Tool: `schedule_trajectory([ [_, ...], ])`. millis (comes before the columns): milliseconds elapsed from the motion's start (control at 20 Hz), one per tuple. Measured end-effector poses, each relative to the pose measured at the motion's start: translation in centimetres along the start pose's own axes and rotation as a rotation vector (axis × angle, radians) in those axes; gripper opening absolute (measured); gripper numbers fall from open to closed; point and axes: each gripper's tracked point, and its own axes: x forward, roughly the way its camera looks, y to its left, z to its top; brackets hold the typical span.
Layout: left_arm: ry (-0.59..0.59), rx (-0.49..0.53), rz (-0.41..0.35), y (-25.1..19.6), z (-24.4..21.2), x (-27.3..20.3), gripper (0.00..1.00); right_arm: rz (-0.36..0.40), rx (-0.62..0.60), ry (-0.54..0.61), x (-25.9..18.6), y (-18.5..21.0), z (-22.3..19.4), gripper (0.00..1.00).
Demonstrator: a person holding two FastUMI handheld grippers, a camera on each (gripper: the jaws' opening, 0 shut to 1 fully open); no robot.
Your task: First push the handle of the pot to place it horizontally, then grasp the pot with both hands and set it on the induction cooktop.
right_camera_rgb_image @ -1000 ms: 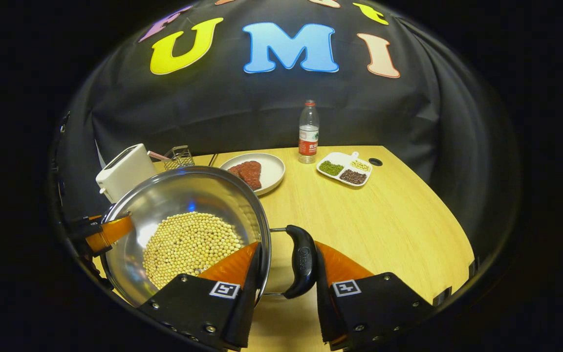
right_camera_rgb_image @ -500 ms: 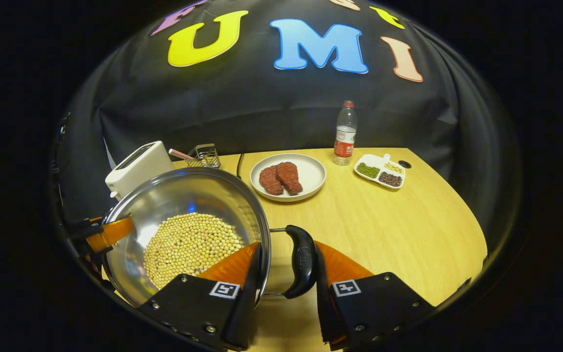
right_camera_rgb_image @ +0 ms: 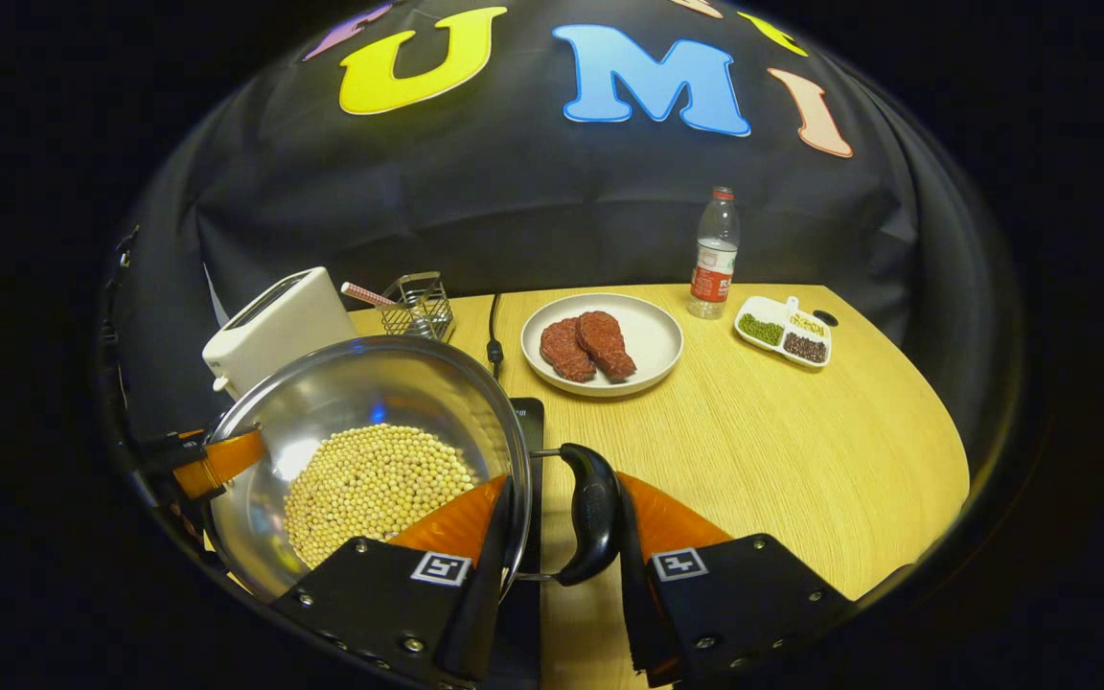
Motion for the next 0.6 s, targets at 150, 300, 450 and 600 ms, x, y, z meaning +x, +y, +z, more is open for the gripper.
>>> schedule_trajectory([
  [150,-0.045,-0.005,0.039,0.3,0.2,-1.0,0.74,0.067,0.038,-0.012,0.2,0.5,0.4,0.58],
  [300,-0.116,-0.01,0.095,0.4,2.2,-2.2,0.91,0.083,0.036,-0.109,-2.5,-0.6,3.3,0.88],
  [450,-0.197,-0.014,0.154,0.2,4.6,-4.9,0.99,0.066,0.0,-0.2,-4.2,-3.4,5.7,1.0],
  [600,-0.304,-0.009,0.175,-2.1,7.7,-9.0,0.99,0.033,-0.015,-0.278,-8.0,-7.6,7.6,1.0],
])
